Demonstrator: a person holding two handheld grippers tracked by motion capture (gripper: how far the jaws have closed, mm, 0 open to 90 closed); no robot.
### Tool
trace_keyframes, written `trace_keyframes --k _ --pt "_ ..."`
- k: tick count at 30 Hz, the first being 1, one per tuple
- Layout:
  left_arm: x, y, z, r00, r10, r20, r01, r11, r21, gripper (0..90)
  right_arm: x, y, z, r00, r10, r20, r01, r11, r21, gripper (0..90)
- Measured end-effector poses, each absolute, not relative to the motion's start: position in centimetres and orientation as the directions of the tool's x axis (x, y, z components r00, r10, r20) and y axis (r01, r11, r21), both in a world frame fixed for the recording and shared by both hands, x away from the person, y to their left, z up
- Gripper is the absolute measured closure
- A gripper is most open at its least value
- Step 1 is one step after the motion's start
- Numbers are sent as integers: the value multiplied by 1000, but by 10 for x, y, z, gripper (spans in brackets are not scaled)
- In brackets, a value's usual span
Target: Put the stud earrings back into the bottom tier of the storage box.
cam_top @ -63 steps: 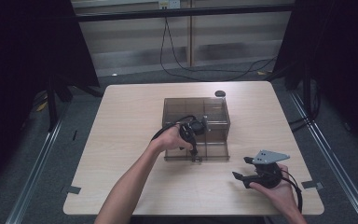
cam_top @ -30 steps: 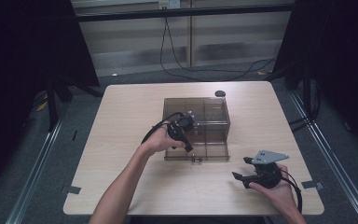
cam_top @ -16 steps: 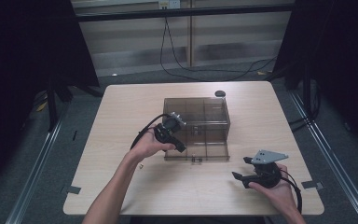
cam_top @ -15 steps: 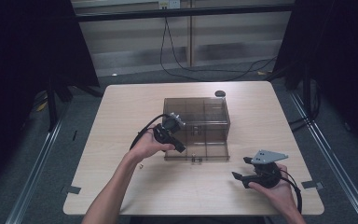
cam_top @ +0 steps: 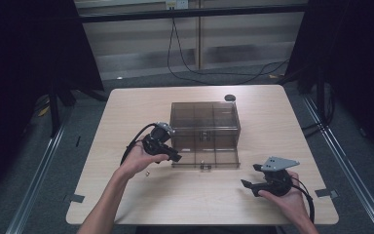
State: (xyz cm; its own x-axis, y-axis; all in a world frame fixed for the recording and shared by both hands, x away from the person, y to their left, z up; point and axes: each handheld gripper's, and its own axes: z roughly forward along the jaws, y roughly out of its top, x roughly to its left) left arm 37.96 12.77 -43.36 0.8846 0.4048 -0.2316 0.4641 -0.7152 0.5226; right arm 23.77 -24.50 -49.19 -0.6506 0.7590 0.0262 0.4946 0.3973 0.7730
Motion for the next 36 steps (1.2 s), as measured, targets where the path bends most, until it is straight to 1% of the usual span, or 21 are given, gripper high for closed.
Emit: trace_keyframes --k 3,4,6,10,11,12,14,16,17,18,21,22,23,27,36 --pt "375 138 -434 882 416 -222 467 -704 536 707 238 -244 -492 -654 756 27 491 398 775 258" --pt "373 141 -435 874 426 -233 480 -686 547 713 238 -244 -492 -654 756 25 492 399 774 258" --pt "370 149 -434 883 417 -216 464 -702 539 719 238 -244 -492 -653 757 24 492 400 773 258" --pt "366 162 -437 866 449 -220 490 -673 554 735 237 -244 -492 -652 757 25 493 399 773 257" --pt "366 166 -436 873 441 -208 478 -689 545 735 237 -244 -492 -654 756 26 492 398 774 258" --pt "364 168 -437 861 458 -222 498 -668 553 738 237 -244 -492 -653 757 26 492 398 774 257" --pt "362 174 -437 865 456 -209 491 -683 541 740 237 -244 -492 -652 758 26 492 397 775 258" --pt "359 179 -440 852 475 -218 511 -667 542 740 237 -244 -492 -652 758 26 493 397 774 257" --pt "360 184 -441 861 464 -208 498 -688 528 741 237 -244 -492 -651 759 26 494 398 773 257" --pt "358 186 -444 846 485 -220 520 -664 537 745 237 -244 -492 -651 758 26 494 397 773 257" --pt "356 197 -449 841 496 -215 530 -675 513 754 237 -244 -492 -651 758 21 493 401 772 257" --pt "354 198 -451 826 514 -231 551 -653 519 757 237 -244 -492 -651 759 21 494 401 772 257" --pt "353 202 -451 838 500 -219 536 -676 505 759 237 -244 -492 -651 759 24 493 399 773 257" --pt "350 212 -456 832 509 -221 546 -678 493 786 237 -243 -492 -651 759 26 496 398 772 257" --pt "349 225 -467 804 544 -243 587 -658 471 813 237 -243 -492 -653 757 26 495 401 771 257"
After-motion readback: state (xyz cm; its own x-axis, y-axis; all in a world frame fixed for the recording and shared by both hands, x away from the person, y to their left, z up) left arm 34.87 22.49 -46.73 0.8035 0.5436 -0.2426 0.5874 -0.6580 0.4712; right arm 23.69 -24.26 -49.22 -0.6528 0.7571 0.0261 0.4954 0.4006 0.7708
